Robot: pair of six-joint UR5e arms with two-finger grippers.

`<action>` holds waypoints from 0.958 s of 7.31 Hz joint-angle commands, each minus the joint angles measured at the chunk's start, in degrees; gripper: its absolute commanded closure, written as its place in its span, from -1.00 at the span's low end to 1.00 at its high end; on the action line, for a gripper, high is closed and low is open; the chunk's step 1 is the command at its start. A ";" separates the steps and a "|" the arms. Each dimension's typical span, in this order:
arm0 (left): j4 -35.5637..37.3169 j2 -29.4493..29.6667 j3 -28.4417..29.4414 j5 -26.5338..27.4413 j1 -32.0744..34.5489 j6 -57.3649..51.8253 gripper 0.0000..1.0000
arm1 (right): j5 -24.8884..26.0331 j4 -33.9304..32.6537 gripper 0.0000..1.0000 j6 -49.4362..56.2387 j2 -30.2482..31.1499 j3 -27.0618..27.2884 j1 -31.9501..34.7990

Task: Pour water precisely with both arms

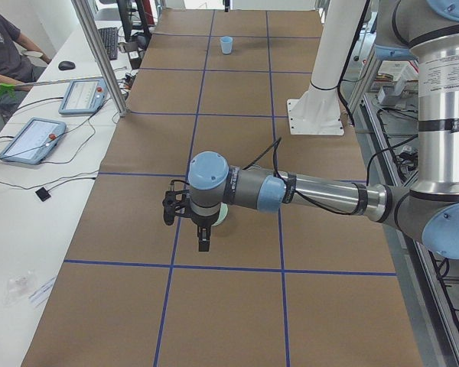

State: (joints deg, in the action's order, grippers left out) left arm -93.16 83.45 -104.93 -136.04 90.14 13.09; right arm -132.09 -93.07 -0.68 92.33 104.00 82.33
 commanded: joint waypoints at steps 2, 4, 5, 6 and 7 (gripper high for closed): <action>0.00 -0.04 -0.10 -2.89 -0.50 0.26 -1.00 | 0.08 -0.45 -1.00 1.37 0.13 -0.55 0.72; 0.08 -0.04 -0.02 -3.36 -0.50 0.00 -1.00 | -0.09 -0.36 -1.00 7.15 -0.65 -2.74 2.83; 0.08 -0.04 0.42 -3.10 -0.58 -0.17 -1.00 | -0.18 -0.36 -1.00 7.18 -0.75 -2.84 2.92; 0.08 -0.04 0.51 -2.83 -0.58 -0.17 -1.00 | -0.70 -0.27 -1.00 7.18 -0.57 -2.75 2.93; 0.08 -0.04 0.51 -2.83 -0.58 -0.09 -1.00 | -0.80 -0.01 -1.00 7.18 -0.22 -2.66 2.93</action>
State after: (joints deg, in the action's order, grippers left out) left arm -93.08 83.41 -104.51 -138.98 89.58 12.97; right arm -132.62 -93.32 6.33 91.82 101.30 85.18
